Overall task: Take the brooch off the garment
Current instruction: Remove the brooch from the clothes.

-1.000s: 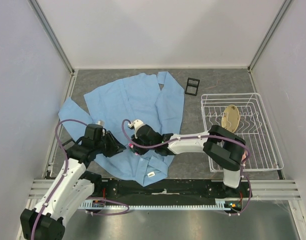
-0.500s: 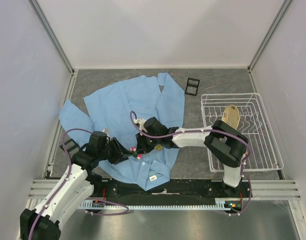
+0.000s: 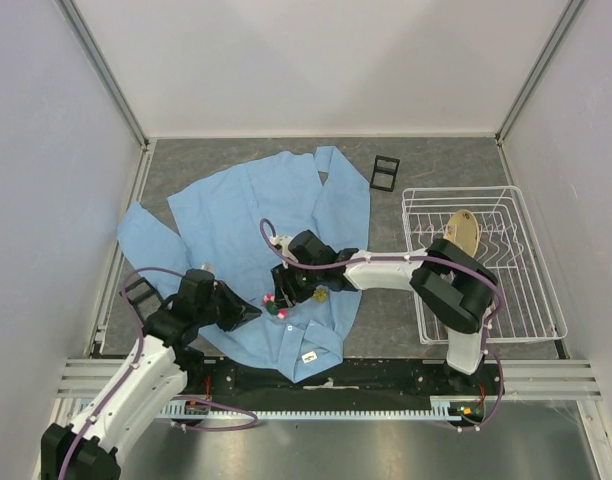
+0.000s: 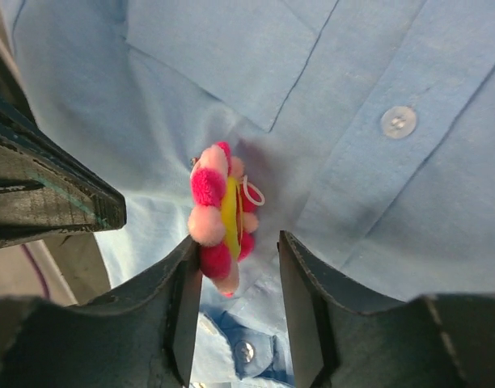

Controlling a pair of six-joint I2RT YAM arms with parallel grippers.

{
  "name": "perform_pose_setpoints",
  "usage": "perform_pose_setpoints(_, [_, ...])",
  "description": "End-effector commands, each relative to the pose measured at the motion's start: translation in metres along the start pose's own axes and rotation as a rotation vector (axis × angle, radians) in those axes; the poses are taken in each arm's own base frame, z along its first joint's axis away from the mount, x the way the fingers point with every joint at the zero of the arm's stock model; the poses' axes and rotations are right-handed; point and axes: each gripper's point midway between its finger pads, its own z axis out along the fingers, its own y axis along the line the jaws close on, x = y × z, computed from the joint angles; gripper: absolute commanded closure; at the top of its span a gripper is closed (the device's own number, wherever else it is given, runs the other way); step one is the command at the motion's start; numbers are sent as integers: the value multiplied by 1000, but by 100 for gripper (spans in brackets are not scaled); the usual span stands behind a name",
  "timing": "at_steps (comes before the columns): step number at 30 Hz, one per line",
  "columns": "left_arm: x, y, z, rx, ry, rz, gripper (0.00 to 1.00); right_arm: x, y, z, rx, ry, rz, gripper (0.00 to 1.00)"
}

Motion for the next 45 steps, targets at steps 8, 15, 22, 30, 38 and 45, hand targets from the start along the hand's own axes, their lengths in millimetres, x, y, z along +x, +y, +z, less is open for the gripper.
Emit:
perform_pose_setpoints(8, [-7,14,7,-84,-32,-23,91,-29,20,-20,280,-21,-256,40])
perform_pose_setpoints(15, [-9,19,9,-101,-47,-25,97,-37,36,-27,339,-44,-340,40])
perform_pose_setpoints(22, [-8,10,4,-67,-40,-20,94,-21,49,-12,235,7,-345,39])
perform_pose_setpoints(30, [-5,-4,-6,-29,-24,-29,89,-15,47,7,207,32,-333,35])
perform_pose_setpoints(38, [-10,5,-3,-79,-51,-38,87,-4,34,6,273,35,-357,34])
perform_pose_setpoints(45, [-15,25,6,-162,-82,-50,87,-3,19,8,369,28,-410,45])
